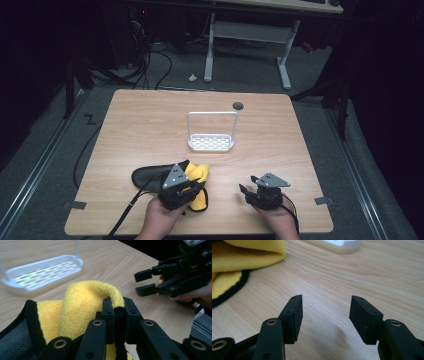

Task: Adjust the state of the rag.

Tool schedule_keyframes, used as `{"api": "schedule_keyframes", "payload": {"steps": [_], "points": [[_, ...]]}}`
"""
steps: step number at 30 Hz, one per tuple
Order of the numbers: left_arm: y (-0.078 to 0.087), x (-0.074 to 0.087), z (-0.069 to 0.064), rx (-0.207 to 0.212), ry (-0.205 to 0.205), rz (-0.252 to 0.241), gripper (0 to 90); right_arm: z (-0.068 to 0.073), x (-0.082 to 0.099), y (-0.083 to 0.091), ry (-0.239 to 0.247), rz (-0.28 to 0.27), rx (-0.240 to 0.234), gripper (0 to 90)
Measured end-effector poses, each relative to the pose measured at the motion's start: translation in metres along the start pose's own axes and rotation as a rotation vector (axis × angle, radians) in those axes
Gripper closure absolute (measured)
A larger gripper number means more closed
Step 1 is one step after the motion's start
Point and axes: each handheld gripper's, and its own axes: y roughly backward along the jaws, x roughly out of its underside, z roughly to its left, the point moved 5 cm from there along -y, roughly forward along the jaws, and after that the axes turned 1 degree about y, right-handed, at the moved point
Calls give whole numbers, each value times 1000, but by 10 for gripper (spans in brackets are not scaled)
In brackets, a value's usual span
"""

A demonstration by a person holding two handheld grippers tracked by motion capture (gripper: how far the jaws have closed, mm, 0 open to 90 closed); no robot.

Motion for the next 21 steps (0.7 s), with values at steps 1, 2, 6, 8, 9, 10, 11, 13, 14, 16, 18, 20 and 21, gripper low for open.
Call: {"api": "schedule_keyframes", "payload": {"steps": [1,2,6,8,9,10,11,13,14,16,18,20,21], "points": [[-5,0,-2,9,2,3,815,1,0,0,3,2,-2,449],[-5,0,-2,9,2,3,815,2,0,-1,7,2,-4,450],[-24,9,-2,11,0,40,814,7,-1,-3,17,7,-17,450],[-33,16,0,9,0,67,811,11,-1,-4,22,8,-24,449],[-34,17,0,11,2,68,809,12,-2,-4,25,8,-27,446],[-33,17,0,10,4,63,801,14,-2,-4,31,8,-33,439],[-33,17,0,10,4,63,783,14,-2,-4,31,8,-33,439],[-25,14,2,12,12,36,728,24,-7,-4,60,0,-47,404],[-21,13,2,18,10,35,664,30,-8,-4,66,-8,-63,399],[-15,17,2,27,8,59,533,42,-11,-4,90,-14,-89,397],[-4,26,0,18,-19,70,466,54,-12,-5,119,-11,-105,397],[8,36,0,-1,-45,76,422,64,-13,-7,136,-5,-128,398],[8,36,0,-1,-45,76,410,69,-13,-8,143,-1,-141,398]]}}
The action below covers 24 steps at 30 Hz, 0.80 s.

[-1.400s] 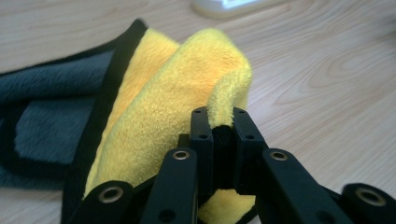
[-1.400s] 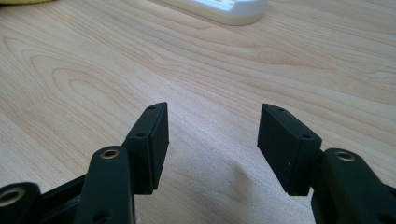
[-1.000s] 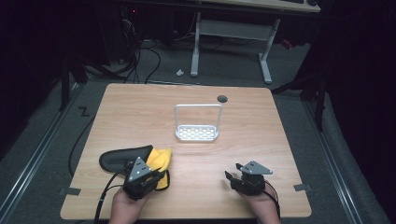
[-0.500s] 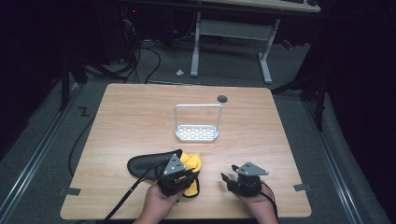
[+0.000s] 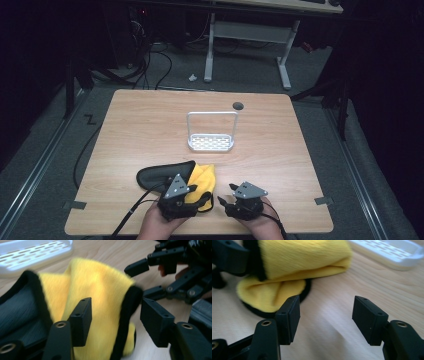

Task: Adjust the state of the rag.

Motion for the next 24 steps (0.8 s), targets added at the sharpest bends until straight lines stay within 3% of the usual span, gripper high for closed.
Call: {"api": "schedule_keyframes", "payload": {"steps": [2,4,7,9,12,14,17,18,19,24], "points": [[16,15,5,-29,-14,-2,395,8,-2,-2,14,2,-14,400],[24,22,15,-70,2,-13,399,13,-5,-1,24,-6,-21,404],[30,27,36,-70,99,-33,438,20,-11,2,36,-32,-26,406],[33,30,50,-105,139,-38,490,24,-14,6,36,-50,-38,406],[35,37,65,-118,200,-21,534,28,-17,6,42,-61,-50,421],[35,38,68,-126,207,-13,541,30,-17,3,46,-56,-54,455],[32,42,70,-139,207,11,542,30,-17,-3,57,-37,-41,628],[32,42,70,-139,207,11,542,30,-17,-3,57,-37,-41,628],[31,43,70,-157,188,26,542,28,-20,-4,57,-39,-16,776],[29,46,71,-168,166,55,536,8,-24,2,23,-64,61,846]]}}
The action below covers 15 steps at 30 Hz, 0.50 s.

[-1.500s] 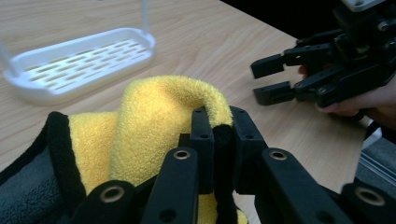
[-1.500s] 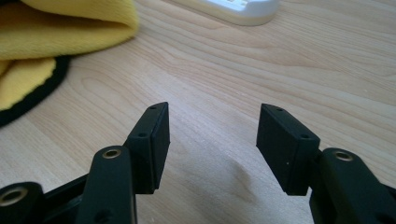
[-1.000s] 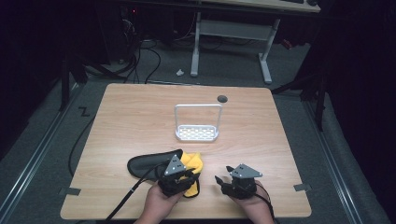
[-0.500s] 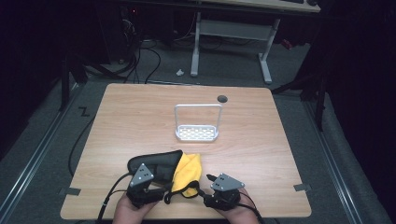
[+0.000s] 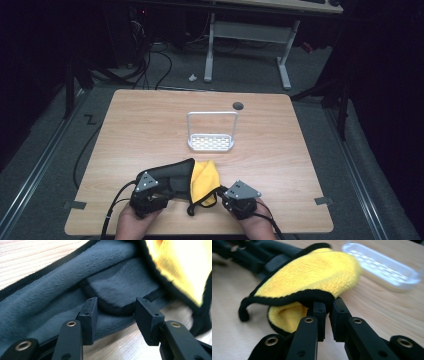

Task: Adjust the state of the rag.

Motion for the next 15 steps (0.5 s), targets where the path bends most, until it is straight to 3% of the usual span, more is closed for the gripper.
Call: {"api": "schedule_keyframes", "payload": {"steps": [6,15], "points": [[-6,2,-1,-29,-41,23,542,-38,11,5,-81,7,68,855],[-5,3,7,-65,-64,13,591,-74,27,18,-157,24,159,860]]}}
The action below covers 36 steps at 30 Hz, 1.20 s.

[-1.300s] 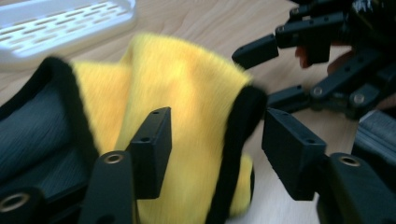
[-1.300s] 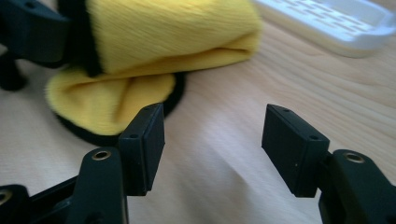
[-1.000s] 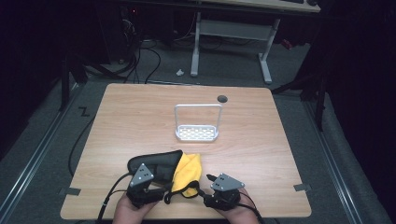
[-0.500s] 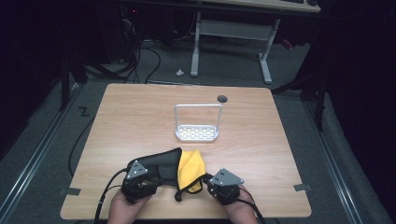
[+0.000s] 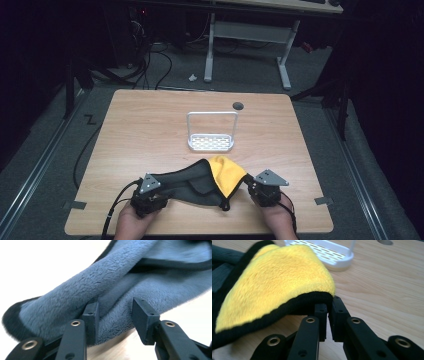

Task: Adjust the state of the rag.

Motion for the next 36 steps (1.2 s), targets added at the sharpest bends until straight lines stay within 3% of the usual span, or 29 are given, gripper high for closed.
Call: {"api": "schedule_keyframes", "payload": {"steps": [4,7,10,12,16,17,19,20,21,23,24,25,29,35,36], "points": [[1,-1,11,-31,6,0,593,-9,5,1,-28,9,12,861],[2,-2,23,-81,30,1,590,-12,10,-2,-39,29,10,859],[5,-3,23,-84,52,2,596,-11,10,-4,-34,35,8,858],[7,-5,16,-79,48,-6,598,-8,10,-6,-25,36,7,856],[7,-12,-19,36,32,-38,592,-8,11,-7,-31,46,4,851],[7,-12,-19,36,32,-38,590,-8,11,-7,-31,46,4,851],[2,-13,-38,81,0,-25,586,-7,12,-8,-30,46,1,850],[-4,-13,-57,126,-27,-13,583,-7,12,-8,-26,49,-1,850],[-4,-13,-57,126,-27,-13,581,-7,12,-8,-26,49,-1,850],[-12,-12,-73,154,-69,5,577,-6,12,-8,-23,49,-2,850],[-15,-12,-76,150,-87,12,576,-6,12,-8,-20,50,-3,850],[-20,-11,-78,121,-134,29,580,-5,12,-9,-17,51,-5,850],[-20,-10,-73,127,-124,37,604,-6,13,-9,-26,59,-4,848],[-14,-8,-53,106,-83,35,621,-8,15,-10,-36,69,-2,842],[-12,-7,-43,91,-64,32,626,-9,16,-10,-38,72,1,840]]}}
